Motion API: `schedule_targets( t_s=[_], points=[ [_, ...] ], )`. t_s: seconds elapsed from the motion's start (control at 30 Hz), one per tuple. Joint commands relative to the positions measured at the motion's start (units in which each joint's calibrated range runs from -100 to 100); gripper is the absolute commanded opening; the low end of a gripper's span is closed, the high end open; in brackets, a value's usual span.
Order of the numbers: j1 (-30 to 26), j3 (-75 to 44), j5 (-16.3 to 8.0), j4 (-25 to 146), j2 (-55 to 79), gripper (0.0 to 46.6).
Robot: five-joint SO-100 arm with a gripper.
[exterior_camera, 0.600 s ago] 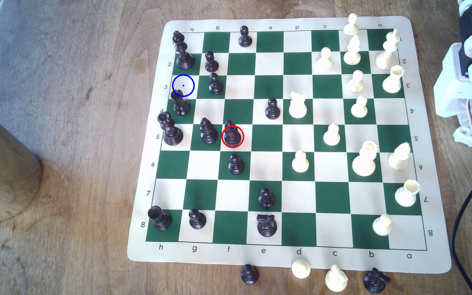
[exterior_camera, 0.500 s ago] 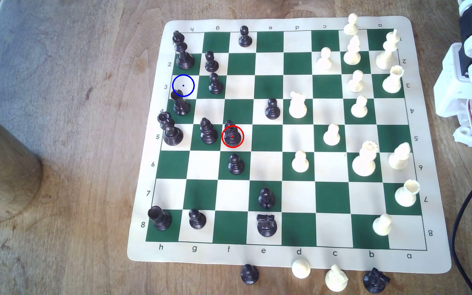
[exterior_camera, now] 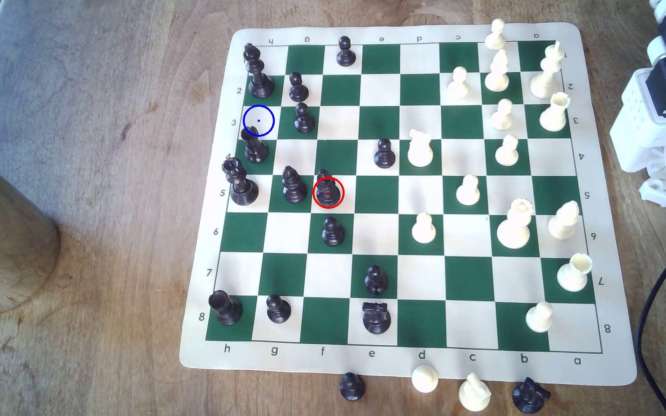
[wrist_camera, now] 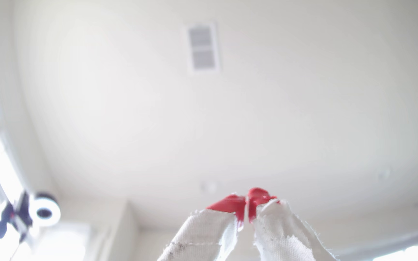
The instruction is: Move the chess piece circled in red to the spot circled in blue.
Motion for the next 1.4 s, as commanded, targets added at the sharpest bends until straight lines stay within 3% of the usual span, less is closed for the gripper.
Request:
schedule_targets(
  t_s=[0.0, 0.3, 0.5, 0.53, 0.63, 0.77, 0.9, 1.07, 1.37],
  points=[
    [-1.6, -13.3, -0.3, 29.8, 0.1, 0.2],
    [-2.2, -21.9, -0.3, 53.5, 0.1, 0.2],
    [-1.6, -34.0, 0.0, 84.3, 0.2, 0.3],
    [-1.6, -35.3, 0.0, 87.2, 1.0, 1.4],
    [-2.2, -37.1, -0.4, 93.7, 2.9, 12.1],
    [-1.8, -39.4, 0.0, 102.9, 4.2, 19.4],
    [-0.6, -42.4, -0.3, 109.8, 9.8, 20.1],
    [-1.3, -52.4, -4.0, 117.2, 24.9, 20.4],
    [-3.8, -56.0, -8.3, 125.9, 36.9, 20.0]
  ],
)
